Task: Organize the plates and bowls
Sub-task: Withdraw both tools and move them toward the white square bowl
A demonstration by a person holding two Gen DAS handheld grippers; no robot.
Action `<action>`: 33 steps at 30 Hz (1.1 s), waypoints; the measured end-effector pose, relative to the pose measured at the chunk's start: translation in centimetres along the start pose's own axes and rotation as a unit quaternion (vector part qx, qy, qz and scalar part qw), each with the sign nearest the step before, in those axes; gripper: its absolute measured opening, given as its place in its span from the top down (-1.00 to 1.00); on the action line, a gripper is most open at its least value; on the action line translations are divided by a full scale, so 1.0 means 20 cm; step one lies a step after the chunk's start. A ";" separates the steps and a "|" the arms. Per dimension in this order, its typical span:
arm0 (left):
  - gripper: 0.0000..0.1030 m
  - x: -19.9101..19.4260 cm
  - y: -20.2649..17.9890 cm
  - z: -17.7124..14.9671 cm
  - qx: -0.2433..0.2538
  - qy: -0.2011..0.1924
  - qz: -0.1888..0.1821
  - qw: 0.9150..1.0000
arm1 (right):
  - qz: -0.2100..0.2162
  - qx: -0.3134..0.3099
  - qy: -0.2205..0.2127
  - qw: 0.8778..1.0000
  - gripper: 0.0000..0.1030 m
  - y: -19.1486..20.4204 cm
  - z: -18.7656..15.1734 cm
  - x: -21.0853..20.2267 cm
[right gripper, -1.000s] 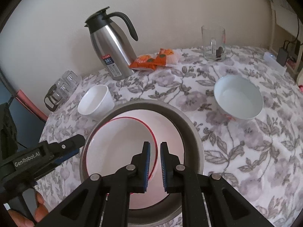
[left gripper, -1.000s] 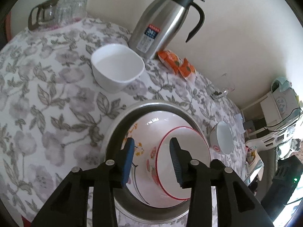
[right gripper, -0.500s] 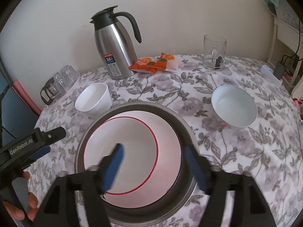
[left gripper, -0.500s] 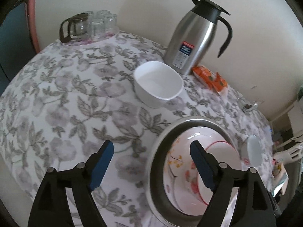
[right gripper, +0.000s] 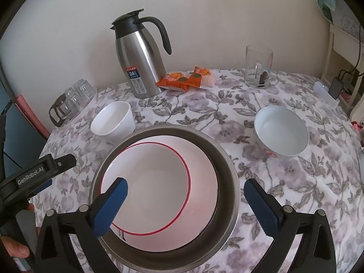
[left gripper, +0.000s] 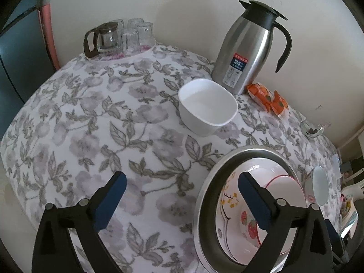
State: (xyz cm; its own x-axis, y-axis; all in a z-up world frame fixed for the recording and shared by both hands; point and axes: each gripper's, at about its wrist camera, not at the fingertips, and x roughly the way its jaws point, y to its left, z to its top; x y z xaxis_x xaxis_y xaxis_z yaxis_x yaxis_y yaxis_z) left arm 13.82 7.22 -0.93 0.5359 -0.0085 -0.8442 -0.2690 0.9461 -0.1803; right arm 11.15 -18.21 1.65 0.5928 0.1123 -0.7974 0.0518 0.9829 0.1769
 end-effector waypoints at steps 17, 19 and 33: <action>-0.92 -0.09 0.06 0.11 -0.023 -0.067 -0.009 0.997 | 0.016 0.002 -0.026 1.000 -1.00 0.03 0.02 -0.06; -0.92 -0.09 0.08 0.13 -0.027 -0.069 -0.016 0.997 | 0.018 -0.002 -0.031 0.999 -1.00 0.04 0.02 -0.07; -0.92 0.00 0.27 0.27 -0.085 -0.023 -0.047 0.995 | 0.039 -0.014 -0.086 0.995 -1.00 0.14 0.11 -0.20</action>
State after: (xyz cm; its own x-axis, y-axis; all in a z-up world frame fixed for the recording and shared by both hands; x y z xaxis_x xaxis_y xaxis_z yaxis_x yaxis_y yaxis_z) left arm 16.63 14.09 0.76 0.6001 -0.0757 -0.7963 -0.3454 0.8734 -0.3433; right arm 10.67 -16.27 6.64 0.7232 0.1649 -0.6707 -0.0216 0.9760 0.2167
